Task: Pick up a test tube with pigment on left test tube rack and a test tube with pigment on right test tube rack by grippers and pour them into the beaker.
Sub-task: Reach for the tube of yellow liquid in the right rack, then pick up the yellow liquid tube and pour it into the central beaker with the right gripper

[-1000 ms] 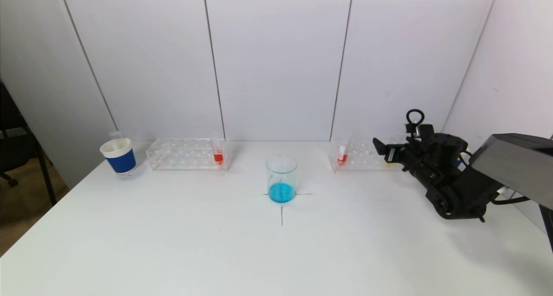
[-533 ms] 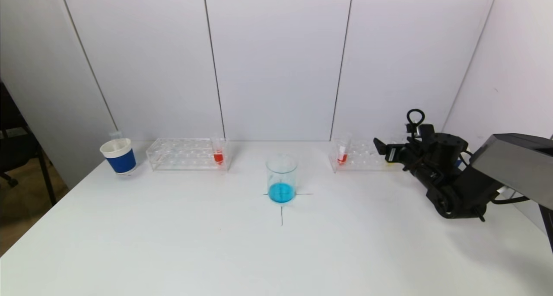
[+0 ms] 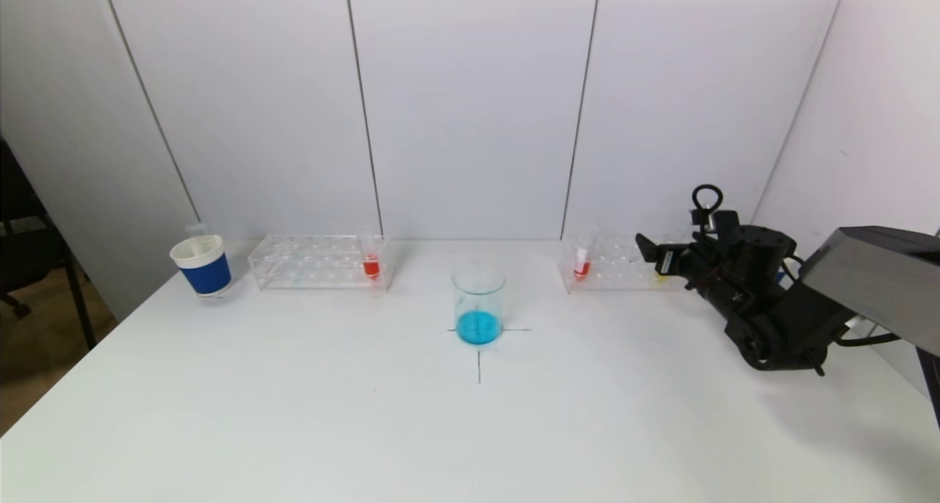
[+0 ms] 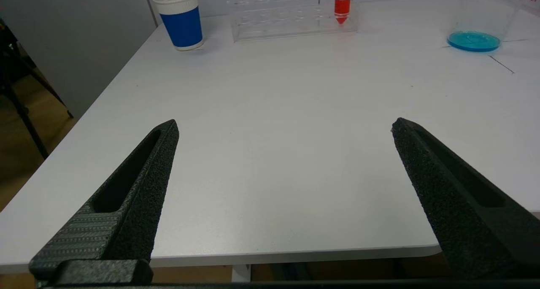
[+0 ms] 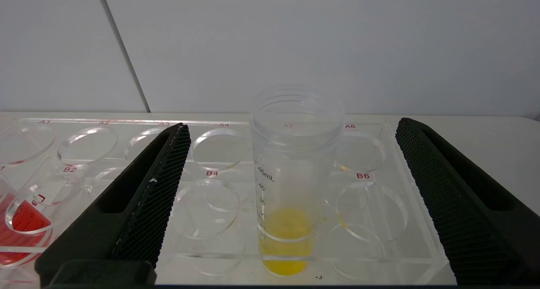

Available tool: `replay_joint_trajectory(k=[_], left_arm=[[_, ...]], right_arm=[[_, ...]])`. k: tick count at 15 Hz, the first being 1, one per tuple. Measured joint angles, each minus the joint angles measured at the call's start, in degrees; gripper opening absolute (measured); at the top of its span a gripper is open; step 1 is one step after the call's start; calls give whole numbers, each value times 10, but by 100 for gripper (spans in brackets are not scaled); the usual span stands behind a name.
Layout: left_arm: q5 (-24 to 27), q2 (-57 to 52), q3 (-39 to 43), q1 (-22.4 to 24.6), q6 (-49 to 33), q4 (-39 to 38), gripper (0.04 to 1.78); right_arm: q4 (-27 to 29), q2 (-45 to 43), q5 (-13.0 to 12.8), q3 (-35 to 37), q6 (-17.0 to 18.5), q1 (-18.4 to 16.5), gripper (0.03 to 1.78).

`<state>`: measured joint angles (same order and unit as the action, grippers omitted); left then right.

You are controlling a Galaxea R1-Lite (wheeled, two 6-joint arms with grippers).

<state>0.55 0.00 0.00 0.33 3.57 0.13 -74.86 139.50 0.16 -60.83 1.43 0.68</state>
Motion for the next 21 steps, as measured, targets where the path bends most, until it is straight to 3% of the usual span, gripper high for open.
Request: replay_joint_trajectory(k=[3, 5, 7, 11, 13, 21], left_arm=[[0, 0, 0, 0, 0, 0, 176], [0, 0, 0, 0, 0, 0, 176], [0, 0, 0, 0, 0, 0, 176], [0, 0, 0, 0, 0, 0, 176], [0, 0, 0, 0, 0, 0, 176], [0, 0, 0, 0, 0, 0, 176]], right_arm=[[0, 1, 0, -1, -1, 0, 171], [0, 2, 0, -1, -2, 0, 154], [0, 4, 0, -2, -2, 1, 129], [0, 6, 0, -5, -2, 2, 56], [0, 6, 0, -5, -2, 2, 49], [0, 3, 0, -3, -3, 3, 51]])
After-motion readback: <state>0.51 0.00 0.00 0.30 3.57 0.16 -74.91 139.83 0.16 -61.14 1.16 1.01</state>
